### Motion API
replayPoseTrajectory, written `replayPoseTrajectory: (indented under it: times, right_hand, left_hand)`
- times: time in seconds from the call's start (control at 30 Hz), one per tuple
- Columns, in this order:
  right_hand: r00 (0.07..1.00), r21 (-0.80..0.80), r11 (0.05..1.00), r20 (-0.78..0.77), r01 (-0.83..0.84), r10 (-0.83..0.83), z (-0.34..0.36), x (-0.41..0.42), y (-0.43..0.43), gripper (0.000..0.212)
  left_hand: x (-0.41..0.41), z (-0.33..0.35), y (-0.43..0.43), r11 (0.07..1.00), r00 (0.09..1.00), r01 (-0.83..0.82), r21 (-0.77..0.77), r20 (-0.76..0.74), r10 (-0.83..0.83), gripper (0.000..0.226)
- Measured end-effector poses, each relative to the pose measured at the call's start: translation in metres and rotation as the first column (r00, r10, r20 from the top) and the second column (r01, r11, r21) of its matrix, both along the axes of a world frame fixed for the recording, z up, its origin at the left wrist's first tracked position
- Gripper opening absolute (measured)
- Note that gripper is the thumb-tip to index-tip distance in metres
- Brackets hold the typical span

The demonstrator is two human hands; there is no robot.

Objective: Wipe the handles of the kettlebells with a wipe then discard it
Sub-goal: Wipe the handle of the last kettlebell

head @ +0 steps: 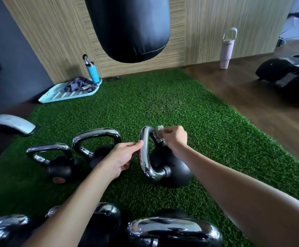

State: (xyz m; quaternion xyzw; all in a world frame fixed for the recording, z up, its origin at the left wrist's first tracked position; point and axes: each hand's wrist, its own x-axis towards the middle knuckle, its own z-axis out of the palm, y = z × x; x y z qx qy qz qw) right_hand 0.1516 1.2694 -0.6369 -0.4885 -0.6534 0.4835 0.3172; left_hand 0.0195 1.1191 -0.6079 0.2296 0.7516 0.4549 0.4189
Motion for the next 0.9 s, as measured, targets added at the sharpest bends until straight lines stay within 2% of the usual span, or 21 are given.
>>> replayPoseTrajectory:
  times: [0.13, 0.3, 0.37, 0.43, 0.57, 0.67, 0.73, 0.8, 0.9]
  right_hand:
    - [0.983, 0.116, 0.982, -0.09, -0.147, 0.158, 0.017, -0.008, -0.003, 0.015]
    - [0.989, 0.066, 0.992, -0.099, -0.106, 0.113, 0.016, -0.006, 0.0, 0.006]
    - [0.981, 0.111, 0.983, -0.109, -0.146, 0.158, 0.012, -0.003, -0.004, 0.013]
    - [0.971, 0.113, 0.973, -0.113, -0.199, 0.212, 0.005, 0.0, -0.01, 0.008]
    - [0.948, 0.178, 0.948, -0.135, -0.262, 0.287, -0.013, 0.009, -0.025, 0.024]
    - [0.915, 0.256, 0.901, -0.113, -0.349, 0.387, -0.015, 0.015, -0.02, 0.026]
    - [0.917, 0.298, 0.891, -0.098, -0.343, 0.386, 0.001, 0.017, -0.02, 0.019]
    - [0.947, 0.269, 0.922, -0.082, -0.278, 0.31, 0.02, 0.02, -0.021, 0.016]
    - [0.959, 0.265, 0.931, -0.06, -0.252, 0.277, 0.021, 0.026, -0.02, 0.017]
  left_hand:
    - [-0.001, 0.002, 0.001, 1.0, 0.999, -0.028, 0.0, 0.028, 0.028, 0.061]
    - [-0.004, -0.003, -0.002, 0.999, 0.998, -0.014, 0.041, 0.065, 0.011, 0.076]
    - [-0.003, -0.004, -0.001, 0.999, 0.998, -0.023, 0.046, 0.067, 0.02, 0.077]
    - [-0.002, -0.003, 0.001, 0.999, 0.999, -0.012, 0.035, 0.05, 0.011, 0.078]
    - [0.004, 0.004, 0.002, 1.0, 1.0, -0.009, -0.009, -0.023, 0.008, 0.051]
    - [0.004, 0.003, 0.001, 1.0, 0.999, -0.019, -0.006, -0.043, 0.019, 0.051]
    - [0.003, 0.001, 0.0, 1.0, 1.0, -0.009, 0.024, -0.005, 0.009, 0.062]
    - [0.003, -0.001, 0.0, 0.996, 1.0, 0.013, 0.083, 0.02, -0.015, 0.074]
    - [0.006, 0.002, 0.003, 0.991, 0.999, 0.048, 0.126, -0.021, -0.046, 0.059]
